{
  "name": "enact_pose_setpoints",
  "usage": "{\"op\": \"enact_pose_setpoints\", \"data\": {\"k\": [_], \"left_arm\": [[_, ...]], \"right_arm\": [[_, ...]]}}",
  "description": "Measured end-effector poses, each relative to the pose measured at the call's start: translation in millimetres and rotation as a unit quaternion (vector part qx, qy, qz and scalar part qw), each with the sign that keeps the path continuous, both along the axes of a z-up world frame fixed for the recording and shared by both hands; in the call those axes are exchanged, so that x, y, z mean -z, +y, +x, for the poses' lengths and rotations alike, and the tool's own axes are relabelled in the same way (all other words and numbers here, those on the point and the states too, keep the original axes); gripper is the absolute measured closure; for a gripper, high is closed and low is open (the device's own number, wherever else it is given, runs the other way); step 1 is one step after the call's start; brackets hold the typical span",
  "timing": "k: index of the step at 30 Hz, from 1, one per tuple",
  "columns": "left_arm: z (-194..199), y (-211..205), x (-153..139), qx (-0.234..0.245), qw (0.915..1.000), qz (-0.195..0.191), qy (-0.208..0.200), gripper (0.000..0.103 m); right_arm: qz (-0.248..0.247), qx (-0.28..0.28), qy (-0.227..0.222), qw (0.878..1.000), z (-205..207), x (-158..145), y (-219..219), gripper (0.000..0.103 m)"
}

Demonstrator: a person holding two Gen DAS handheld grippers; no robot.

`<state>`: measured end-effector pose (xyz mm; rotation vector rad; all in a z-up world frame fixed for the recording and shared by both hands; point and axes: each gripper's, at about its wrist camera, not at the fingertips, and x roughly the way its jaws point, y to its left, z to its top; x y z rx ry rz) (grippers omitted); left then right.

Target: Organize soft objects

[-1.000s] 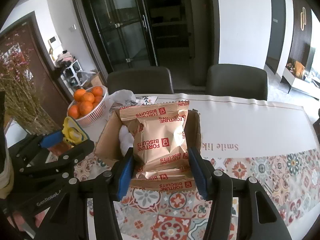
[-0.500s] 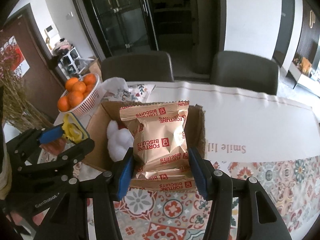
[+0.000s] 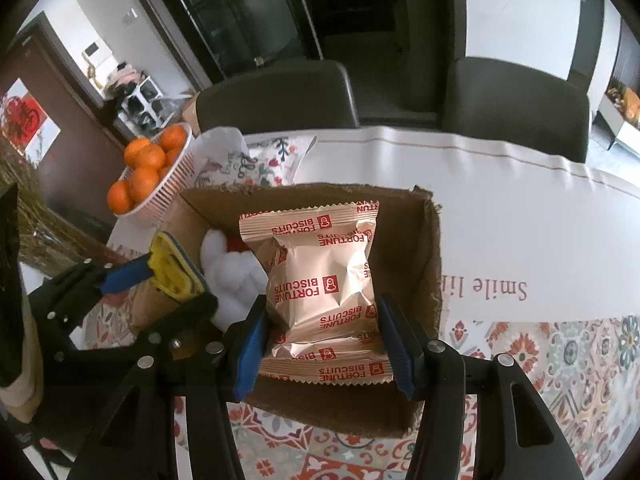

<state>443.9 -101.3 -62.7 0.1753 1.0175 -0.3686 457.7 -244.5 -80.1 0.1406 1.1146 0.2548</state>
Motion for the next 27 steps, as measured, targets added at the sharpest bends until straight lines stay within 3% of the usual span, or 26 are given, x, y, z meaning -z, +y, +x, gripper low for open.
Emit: {"op": "enact_pose_setpoints", "data": {"k": [3, 5, 6, 10, 16, 27], "left_arm": [[0.1, -4.0, 5.2, 0.013, 0.9999, 0.002, -0.002, 0.043], [0.7, -7.0, 7.1, 0.018, 0.9998, 0.003, -0.003, 0.038], [1.3, -8.3, 7.7, 0.02, 0.9998, 0.003, -0.002, 0.03], [1.8, -9.5, 7.1, 0.017, 0.9998, 0.005, -0.008, 0.023], [-2.3, -3.2, 3.7, -0.01, 0.9994, 0.027, -0.02, 0.022], [-31.5, 14.8, -13.7, -0.061, 0.9967, 0.034, -0.041, 0.018]], "right_arm": [[0.005, -0.012, 0.012, 1.0, 4.4, 6.1, 1.4, 0.048], [0.008, -0.017, 0.016, 1.0, 7.1, 8.9, 2.6, 0.047], [0.011, -0.02, 0.017, 1.0, 7.9, 10.2, 2.6, 0.046], [0.015, -0.011, 0.015, 1.0, 9.2, 9.8, -1.9, 0.032], [-0.015, 0.012, -0.003, 1.0, 1.8, 4.9, -3.6, 0.032], [-0.045, 0.062, -0.044, 0.996, -38.6, -16.1, -8.9, 0.032]]}}
